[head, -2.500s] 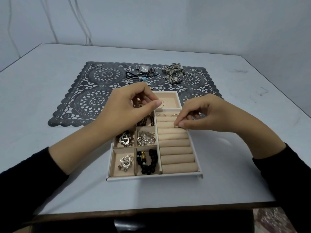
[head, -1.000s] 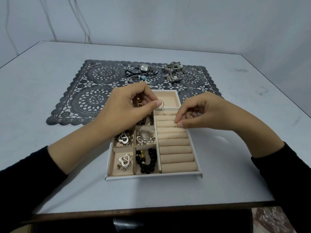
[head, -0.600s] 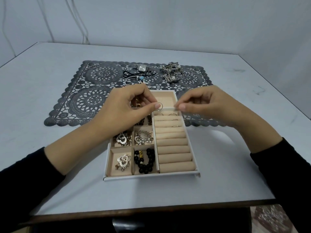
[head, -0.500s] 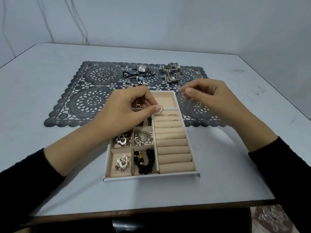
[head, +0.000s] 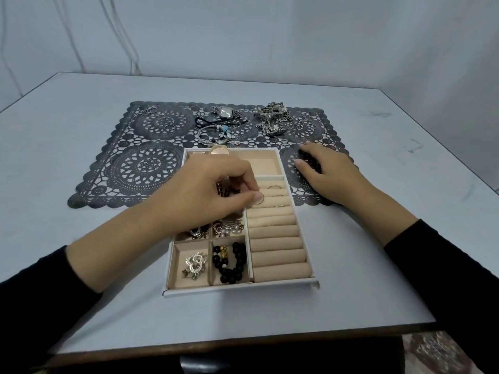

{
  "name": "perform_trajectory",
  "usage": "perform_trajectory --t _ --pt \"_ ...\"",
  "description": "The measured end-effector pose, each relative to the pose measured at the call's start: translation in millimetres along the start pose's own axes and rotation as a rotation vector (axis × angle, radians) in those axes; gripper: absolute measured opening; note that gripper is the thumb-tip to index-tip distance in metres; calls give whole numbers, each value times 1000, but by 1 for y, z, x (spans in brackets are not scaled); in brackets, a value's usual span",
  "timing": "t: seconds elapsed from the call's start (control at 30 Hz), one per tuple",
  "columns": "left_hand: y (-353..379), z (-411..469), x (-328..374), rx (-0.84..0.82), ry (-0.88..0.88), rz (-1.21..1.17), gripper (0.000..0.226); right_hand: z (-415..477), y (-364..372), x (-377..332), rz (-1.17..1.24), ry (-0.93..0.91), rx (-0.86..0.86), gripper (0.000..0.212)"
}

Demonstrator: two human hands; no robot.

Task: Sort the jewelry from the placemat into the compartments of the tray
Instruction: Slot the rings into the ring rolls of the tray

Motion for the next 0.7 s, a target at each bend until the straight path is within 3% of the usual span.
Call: perform_trajectory --t 0.5,0.7 --pt "5 2 4 -133 76 39 15 2 6 6 -22 32 -53 49" --pt "6 3 -2 -203 13 -2 17 2 6 6 -20 29 -53 48"
Point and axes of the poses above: each hand's wrist, its own z-axis towards the middle knuckle, its own y-axis out of the palm, x = y × z, the point moved 8 cm from there along z, towards the middle knuckle, and after that the axes turned 11 degrees about z, right-handed, at the moved point
